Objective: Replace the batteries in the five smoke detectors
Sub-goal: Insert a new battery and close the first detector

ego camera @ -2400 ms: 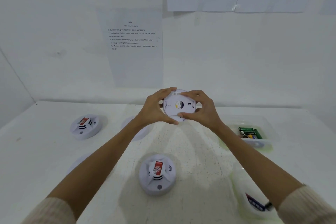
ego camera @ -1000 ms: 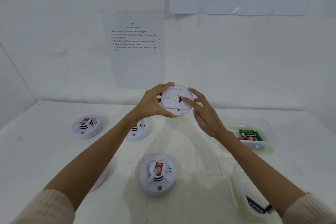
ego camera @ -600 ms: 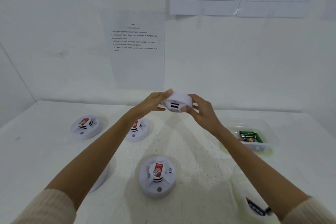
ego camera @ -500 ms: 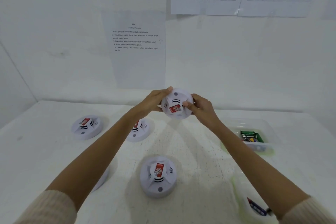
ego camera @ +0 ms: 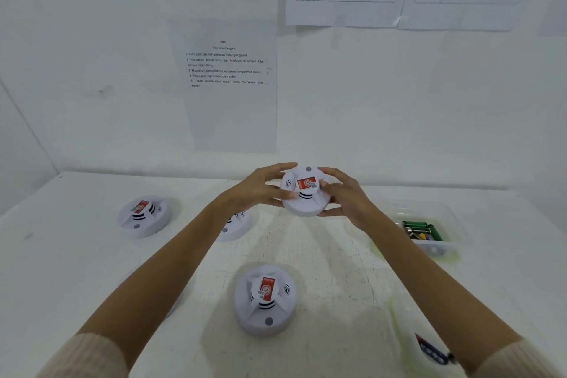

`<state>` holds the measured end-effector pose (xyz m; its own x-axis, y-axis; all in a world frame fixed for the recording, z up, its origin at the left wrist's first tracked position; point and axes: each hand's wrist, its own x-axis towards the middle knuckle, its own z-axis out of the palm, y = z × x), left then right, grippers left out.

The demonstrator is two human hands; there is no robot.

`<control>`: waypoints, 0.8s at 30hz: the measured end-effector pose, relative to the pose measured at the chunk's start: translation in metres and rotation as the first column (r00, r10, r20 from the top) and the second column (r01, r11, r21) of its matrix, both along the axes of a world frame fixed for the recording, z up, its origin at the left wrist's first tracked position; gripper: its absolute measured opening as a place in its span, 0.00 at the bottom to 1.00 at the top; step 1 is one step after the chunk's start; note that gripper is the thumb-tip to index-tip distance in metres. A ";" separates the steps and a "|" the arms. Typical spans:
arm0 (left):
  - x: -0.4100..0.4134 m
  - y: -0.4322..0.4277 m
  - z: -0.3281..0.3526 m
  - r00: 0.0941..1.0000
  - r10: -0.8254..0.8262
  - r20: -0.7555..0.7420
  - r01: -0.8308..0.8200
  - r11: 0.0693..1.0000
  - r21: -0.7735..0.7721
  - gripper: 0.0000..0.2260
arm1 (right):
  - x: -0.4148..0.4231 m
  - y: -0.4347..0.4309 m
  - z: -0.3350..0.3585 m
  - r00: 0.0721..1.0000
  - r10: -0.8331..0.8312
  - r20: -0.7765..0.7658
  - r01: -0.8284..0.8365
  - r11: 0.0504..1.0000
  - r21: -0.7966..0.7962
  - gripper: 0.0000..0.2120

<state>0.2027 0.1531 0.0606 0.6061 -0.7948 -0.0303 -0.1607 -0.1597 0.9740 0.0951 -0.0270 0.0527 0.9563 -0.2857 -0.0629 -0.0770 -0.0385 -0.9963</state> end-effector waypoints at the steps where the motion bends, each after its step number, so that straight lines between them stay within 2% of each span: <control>1: 0.000 0.000 -0.001 0.999 -0.013 0.045 0.012 1.000 0.026 0.31 | -0.001 -0.002 0.002 0.999 0.022 -0.030 -0.023 1.000 -0.018 0.14; 3: 0.004 0.001 0.000 0.996 -0.027 0.090 0.022 0.998 0.059 0.36 | -0.003 -0.007 0.004 0.992 0.076 -0.098 -0.085 0.992 -0.090 0.16; 5: 0.008 0.001 0.005 0.998 -0.011 0.056 0.009 0.999 0.043 0.39 | -0.006 -0.012 0.004 0.979 0.155 -0.130 -0.168 0.981 -0.098 0.17; 7: 0.010 0.000 0.011 0.998 0.015 0.060 -0.016 1.000 0.017 0.39 | -0.009 -0.012 0.004 0.969 0.206 -0.137 -0.218 0.972 -0.082 0.17; 10: 0.012 -0.004 0.018 0.989 0.044 0.140 -0.041 0.999 -0.028 0.37 | -0.009 -0.009 0.008 0.974 0.182 -0.132 -0.203 0.965 -0.166 0.17; 12: 0.011 -0.009 0.021 0.981 0.078 0.177 -0.068 0.996 -0.057 0.36 | -0.009 -0.006 0.008 0.974 0.195 -0.112 -0.212 0.964 -0.160 0.17; 15: 0.007 -0.016 0.018 0.963 0.179 0.202 -0.157 0.980 -0.121 0.32 | -0.009 -0.004 0.003 0.976 0.211 -0.061 -0.214 0.975 -0.059 0.16; 18: -0.002 -0.024 0.012 0.919 0.321 0.229 -0.274 0.938 -0.213 0.29 | -0.006 0.000 -0.005 0.995 0.094 0.033 -0.099 0.965 0.242 0.17; 20: -0.010 -0.026 0.005 0.904 0.323 0.280 -0.268 0.939 -0.217 0.32 | -0.003 0.004 -0.008 0.997 0.006 0.073 -0.035 0.913 0.406 0.20; 22: -0.016 -0.028 -0.003 0.905 0.289 0.312 -0.237 0.952 -0.195 0.37 | -0.001 0.006 -0.010 0.994 -0.035 0.107 -0.018 0.889 0.457 0.24; 24: -0.018 -0.029 -0.009 0.912 0.283 0.298 -0.228 0.951 -0.208 0.37 | -0.001 0.007 -0.010 0.992 -0.024 0.124 -0.024 0.927 0.375 0.26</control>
